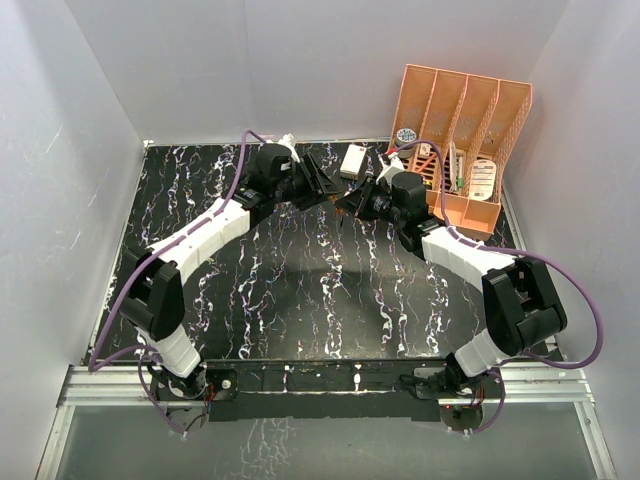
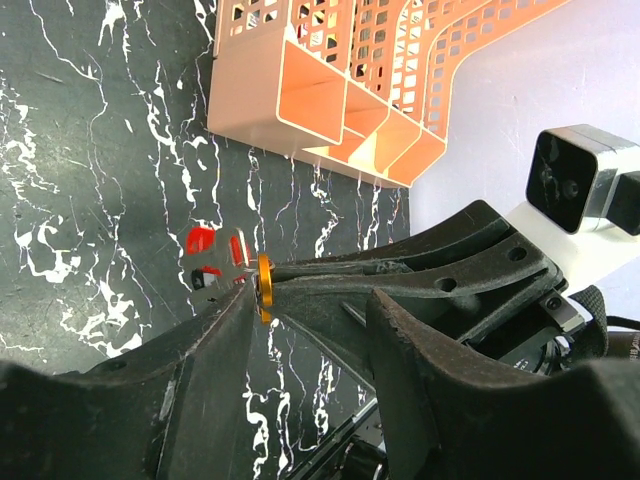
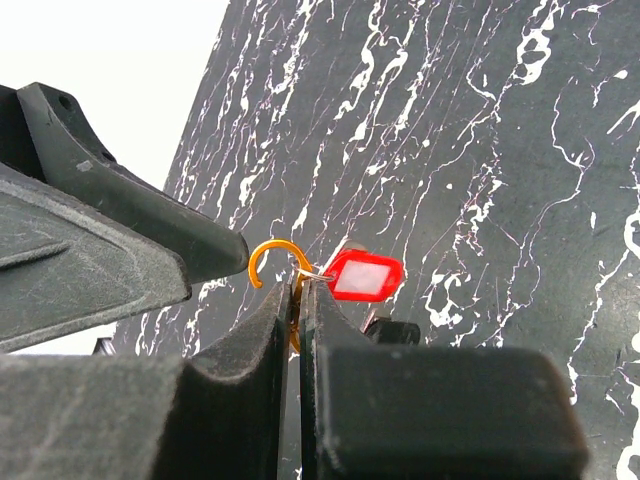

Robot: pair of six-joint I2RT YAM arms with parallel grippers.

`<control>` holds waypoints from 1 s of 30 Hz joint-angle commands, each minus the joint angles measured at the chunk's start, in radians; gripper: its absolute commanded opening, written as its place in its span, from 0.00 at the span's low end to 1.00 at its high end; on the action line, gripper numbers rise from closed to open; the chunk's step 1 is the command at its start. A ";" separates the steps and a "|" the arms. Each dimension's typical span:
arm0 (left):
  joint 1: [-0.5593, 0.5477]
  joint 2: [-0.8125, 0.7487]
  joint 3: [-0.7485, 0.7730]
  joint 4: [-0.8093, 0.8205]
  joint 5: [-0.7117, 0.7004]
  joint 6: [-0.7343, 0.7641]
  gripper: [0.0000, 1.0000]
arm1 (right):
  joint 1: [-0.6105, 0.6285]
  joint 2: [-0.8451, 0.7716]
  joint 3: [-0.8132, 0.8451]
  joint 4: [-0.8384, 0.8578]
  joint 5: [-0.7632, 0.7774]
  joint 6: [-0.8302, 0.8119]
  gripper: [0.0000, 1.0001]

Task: Put the keys on the keyring

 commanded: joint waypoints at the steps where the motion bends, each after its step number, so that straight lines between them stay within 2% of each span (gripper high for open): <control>1: -0.005 -0.004 0.011 0.009 -0.003 -0.007 0.46 | 0.000 -0.008 0.057 0.071 -0.002 -0.002 0.00; 15: -0.004 0.014 0.009 0.018 0.006 -0.010 0.39 | 0.005 -0.010 0.065 0.071 -0.006 0.000 0.00; 30: -0.005 0.016 0.004 0.023 0.001 -0.008 0.19 | 0.009 -0.013 0.065 0.069 -0.005 0.000 0.00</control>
